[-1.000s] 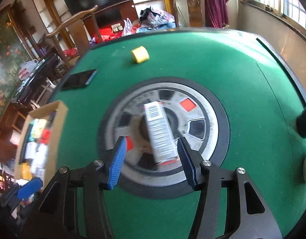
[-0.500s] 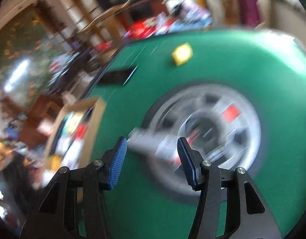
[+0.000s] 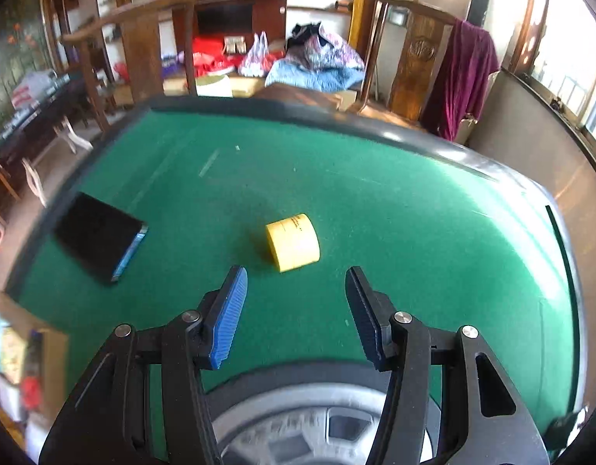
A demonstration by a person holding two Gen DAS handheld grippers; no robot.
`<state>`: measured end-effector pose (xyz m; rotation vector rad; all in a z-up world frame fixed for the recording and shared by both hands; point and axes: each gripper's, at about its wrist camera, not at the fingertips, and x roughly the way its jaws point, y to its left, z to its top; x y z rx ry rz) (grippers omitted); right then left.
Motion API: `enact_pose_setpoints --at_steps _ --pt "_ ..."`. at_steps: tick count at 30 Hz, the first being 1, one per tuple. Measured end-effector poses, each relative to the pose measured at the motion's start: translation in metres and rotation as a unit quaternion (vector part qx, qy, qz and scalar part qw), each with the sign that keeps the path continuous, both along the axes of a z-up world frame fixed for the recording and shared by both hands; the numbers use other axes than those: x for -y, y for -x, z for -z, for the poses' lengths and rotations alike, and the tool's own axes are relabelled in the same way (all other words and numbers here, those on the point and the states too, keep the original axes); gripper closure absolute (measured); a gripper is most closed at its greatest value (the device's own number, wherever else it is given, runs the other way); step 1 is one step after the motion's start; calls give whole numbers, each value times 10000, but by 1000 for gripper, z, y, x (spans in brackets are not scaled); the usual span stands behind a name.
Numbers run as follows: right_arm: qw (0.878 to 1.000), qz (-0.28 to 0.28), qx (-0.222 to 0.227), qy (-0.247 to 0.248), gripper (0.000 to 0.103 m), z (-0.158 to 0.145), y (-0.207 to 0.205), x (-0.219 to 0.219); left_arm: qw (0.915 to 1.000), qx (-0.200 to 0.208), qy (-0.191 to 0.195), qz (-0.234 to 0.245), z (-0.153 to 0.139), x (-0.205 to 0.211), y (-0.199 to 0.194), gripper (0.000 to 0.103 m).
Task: Organize objects
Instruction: 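Grasp the yellow tape roll with the right gripper, then grasp the white-and-red medicine box with the left gripper while the right lifts the tape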
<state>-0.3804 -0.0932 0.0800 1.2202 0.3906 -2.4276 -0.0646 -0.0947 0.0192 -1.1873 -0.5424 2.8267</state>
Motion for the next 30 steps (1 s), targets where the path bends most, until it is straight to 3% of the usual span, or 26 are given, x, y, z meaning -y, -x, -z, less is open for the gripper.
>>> enact_pose_setpoints --at_steps 7,11,13,14,21,30 --pt "9962 -417 -500 -581 50 19 9 24 9998 195 23 96 9 -6 5 52" --pt "9947 -525 -617 -636 50 26 8 27 9997 220 65 126 11 -9 5 52" --pt "9966 -465 -539 -420 53 29 10 20 9996 224 76 132 11 -10 5 52" --pt "9981 -361 -426 -266 68 32 13 15 9996 227 78 138 10 -10 5 52" --pt "9972 231 -81 711 72 24 -11 -22 9995 222 120 186 10 -10 6 52" --pt "9877 363 -300 1494 72 -16 -133 -112 9989 308 189 297 14 -12 11 52"
